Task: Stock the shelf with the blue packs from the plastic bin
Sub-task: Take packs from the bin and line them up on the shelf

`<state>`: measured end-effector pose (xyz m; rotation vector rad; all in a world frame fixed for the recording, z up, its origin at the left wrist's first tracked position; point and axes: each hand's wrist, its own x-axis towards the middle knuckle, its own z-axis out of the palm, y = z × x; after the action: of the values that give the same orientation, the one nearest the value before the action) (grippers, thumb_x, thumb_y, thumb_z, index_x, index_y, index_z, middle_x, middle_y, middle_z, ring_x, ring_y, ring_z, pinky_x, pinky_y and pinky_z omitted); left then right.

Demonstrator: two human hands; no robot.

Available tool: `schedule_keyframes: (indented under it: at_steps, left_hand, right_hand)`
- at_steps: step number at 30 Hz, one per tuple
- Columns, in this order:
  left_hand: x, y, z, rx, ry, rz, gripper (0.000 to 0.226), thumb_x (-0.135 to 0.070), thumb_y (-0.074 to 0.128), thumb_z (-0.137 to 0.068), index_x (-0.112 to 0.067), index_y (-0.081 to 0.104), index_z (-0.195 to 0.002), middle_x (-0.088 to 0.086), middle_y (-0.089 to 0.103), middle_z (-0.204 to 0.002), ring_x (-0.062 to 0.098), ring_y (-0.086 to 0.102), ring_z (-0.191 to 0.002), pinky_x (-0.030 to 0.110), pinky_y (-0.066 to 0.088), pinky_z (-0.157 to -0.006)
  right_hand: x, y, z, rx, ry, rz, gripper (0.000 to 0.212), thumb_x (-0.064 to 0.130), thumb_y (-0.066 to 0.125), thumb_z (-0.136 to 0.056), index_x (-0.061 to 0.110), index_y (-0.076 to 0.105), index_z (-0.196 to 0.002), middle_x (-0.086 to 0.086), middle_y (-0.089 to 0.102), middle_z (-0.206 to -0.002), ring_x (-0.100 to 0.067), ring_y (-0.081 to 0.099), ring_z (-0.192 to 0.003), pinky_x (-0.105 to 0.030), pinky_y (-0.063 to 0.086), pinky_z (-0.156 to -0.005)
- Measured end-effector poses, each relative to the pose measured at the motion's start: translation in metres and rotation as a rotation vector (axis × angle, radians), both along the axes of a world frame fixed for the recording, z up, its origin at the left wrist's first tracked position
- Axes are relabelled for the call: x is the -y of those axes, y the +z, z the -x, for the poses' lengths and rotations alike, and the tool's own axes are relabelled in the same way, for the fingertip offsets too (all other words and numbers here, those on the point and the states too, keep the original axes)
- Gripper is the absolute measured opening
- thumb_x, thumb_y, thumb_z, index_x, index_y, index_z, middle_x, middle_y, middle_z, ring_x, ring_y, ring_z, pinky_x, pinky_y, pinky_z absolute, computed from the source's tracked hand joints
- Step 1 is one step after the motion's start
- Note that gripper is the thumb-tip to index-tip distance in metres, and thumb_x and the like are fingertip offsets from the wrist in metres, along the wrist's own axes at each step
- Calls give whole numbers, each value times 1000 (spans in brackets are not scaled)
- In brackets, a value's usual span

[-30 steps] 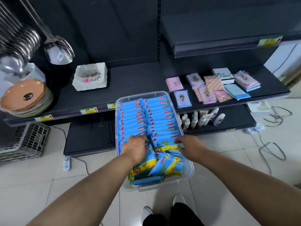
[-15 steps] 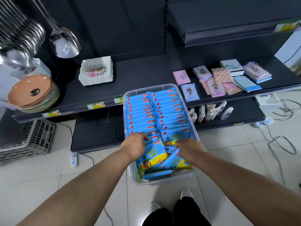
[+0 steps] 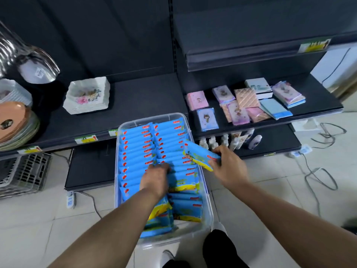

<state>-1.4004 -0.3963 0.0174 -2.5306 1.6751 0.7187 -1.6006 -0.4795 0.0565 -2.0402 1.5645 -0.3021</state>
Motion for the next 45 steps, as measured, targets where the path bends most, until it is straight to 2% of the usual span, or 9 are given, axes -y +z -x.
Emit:
schedule_keyframes:
  at_steps: [5, 9, 13, 17, 23, 28, 35, 39, 45]
  left_hand:
    - [14, -5, 22, 287, -32, -230, 36, -20, 56, -88, -26, 58, -124, 2, 48, -131, 26, 39, -123, 37, 41, -98]
    - [11, 1, 29, 233, 78, -207, 34, -20, 56, -88, -27, 54, -121, 1, 48, -131, 25, 39, -124, 39, 37, -98]
    - [6, 23, 26, 17, 301, -52, 28, -17, 60, -86, -24, 56, -112, 3, 59, -117, 27, 53, -108, 35, 47, -81]
    - [2, 49, 22, -122, 539, 187, 23, -19, 63, -88, -20, 59, -111, 7, 65, -105, 30, 64, -90, 33, 53, -73]
    - [-12, 94, 43, -220, 741, 454, 23, -17, 67, -87, -14, 54, -106, 3, 57, -83, 23, 59, -72, 30, 49, -58]
    - [-8, 131, 73, -199, 666, 546, 22, -18, 69, -84, -9, 57, -100, 5, 59, -86, 24, 58, -74, 35, 52, -70]
    - [25, 188, 132, -188, 531, 724, 15, -19, 65, -88, -17, 56, -99, -6, 55, -78, 5, 52, -60, 18, 38, -49]
    - [67, 214, 167, -187, 510, 807, 15, -21, 68, -85, -21, 60, -98, -6, 58, -82, 11, 56, -69, 25, 42, -56]
    - [160, 240, 227, -236, 527, 879, 12, -21, 68, -85, -19, 60, -94, -1, 59, -86, 23, 59, -80, 37, 53, -71]
  right_hand:
    - [31, -10, 10, 33, 109, -81, 17, 26, 59, -88, 21, 53, -102, 4, 65, -96, -21, 61, -89, -27, 35, -65]
    - [53, -8, 13, 52, 190, -132, 17, 25, 57, -90, 19, 50, -104, 3, 63, -95, -18, 59, -84, -26, 36, -65]
    - [63, -1, 13, 116, 171, -143, 20, 25, 56, -92, 18, 50, -110, 5, 56, -92, -14, 52, -74, -23, 32, -53]
    - [62, 6, 15, 227, 107, -87, 18, 22, 56, -92, 19, 49, -109, 2, 59, -100, -15, 51, -78, -28, 35, -63]
    - [40, 38, 43, 324, 38, 34, 25, 22, 57, -92, 19, 50, -115, 0, 64, -103, -20, 58, -80, -27, 36, -62]
    - [36, 65, 80, 332, -36, 130, 28, 23, 58, -91, 24, 49, -117, 0, 64, -100, -22, 60, -81, -29, 42, -65]
    - [51, 111, 149, 380, -174, 252, 28, 20, 57, -91, 30, 47, -116, 2, 60, -96, -24, 57, -83, -31, 37, -65]
    - [90, 144, 191, 423, -184, 301, 28, 23, 59, -91, 31, 50, -116, 0, 64, -105, -24, 60, -90, -34, 45, -73]
    - [159, 185, 270, 390, -234, 428, 20, 27, 58, -91, 28, 52, -110, 2, 64, -92, -22, 55, -81, -31, 37, -67]
